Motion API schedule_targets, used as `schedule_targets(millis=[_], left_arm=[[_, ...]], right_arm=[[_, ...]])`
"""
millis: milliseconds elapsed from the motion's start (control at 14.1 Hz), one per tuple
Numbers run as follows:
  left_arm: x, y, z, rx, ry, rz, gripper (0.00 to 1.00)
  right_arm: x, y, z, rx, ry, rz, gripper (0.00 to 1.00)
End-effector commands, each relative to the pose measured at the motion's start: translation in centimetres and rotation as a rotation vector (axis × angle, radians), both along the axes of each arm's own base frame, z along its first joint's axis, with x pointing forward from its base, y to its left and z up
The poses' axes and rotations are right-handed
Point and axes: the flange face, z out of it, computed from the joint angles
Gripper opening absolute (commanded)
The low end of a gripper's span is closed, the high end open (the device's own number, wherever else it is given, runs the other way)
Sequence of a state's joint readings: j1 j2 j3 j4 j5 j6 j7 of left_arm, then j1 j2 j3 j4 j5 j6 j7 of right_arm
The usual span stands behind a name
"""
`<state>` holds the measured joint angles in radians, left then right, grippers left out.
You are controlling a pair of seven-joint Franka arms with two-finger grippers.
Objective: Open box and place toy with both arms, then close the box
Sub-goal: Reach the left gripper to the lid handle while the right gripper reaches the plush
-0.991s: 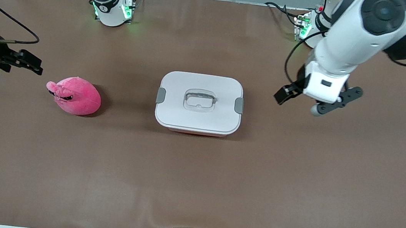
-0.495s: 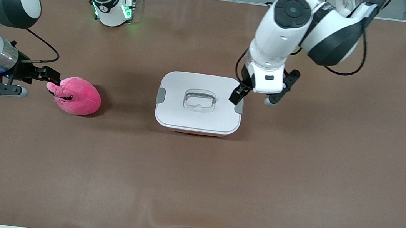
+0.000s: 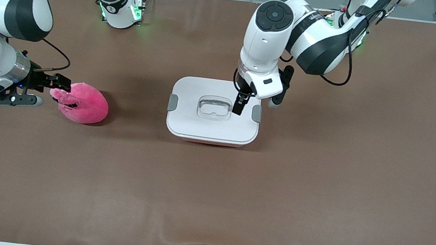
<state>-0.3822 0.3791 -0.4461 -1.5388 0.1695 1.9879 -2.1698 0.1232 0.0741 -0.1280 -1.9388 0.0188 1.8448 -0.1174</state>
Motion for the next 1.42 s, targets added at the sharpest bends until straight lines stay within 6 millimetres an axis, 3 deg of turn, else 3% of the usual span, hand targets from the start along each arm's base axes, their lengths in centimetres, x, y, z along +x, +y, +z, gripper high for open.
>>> schedule_targets(millis=[0, 354, 778, 1345], left_arm=[[0.0, -1.9, -0.9, -0.016, -0.025, 0.091, 0.90], [0.1, -2.8, -3.0, 0.015, -0.073, 0.309, 0.90], [-1.4, -4.6, -4.7, 0.011, -0.044, 0.456, 0.92], [-2.7, -6.2, -7.1, 0.020, -0.072, 0.531, 0.91]], right_arm=[[-0.6, 0.0, -1.3, 0.002, -0.015, 0.015, 0.88], [0.7, -1.1, -5.3, -0.009, -0.024, -0.007, 0.87], [-0.1, -1.6, -7.2, -0.011, 0.022, -0.029, 0.75], [-0.1, -1.5, -6.9, -0.013, 0.040, -0.024, 0.36]])
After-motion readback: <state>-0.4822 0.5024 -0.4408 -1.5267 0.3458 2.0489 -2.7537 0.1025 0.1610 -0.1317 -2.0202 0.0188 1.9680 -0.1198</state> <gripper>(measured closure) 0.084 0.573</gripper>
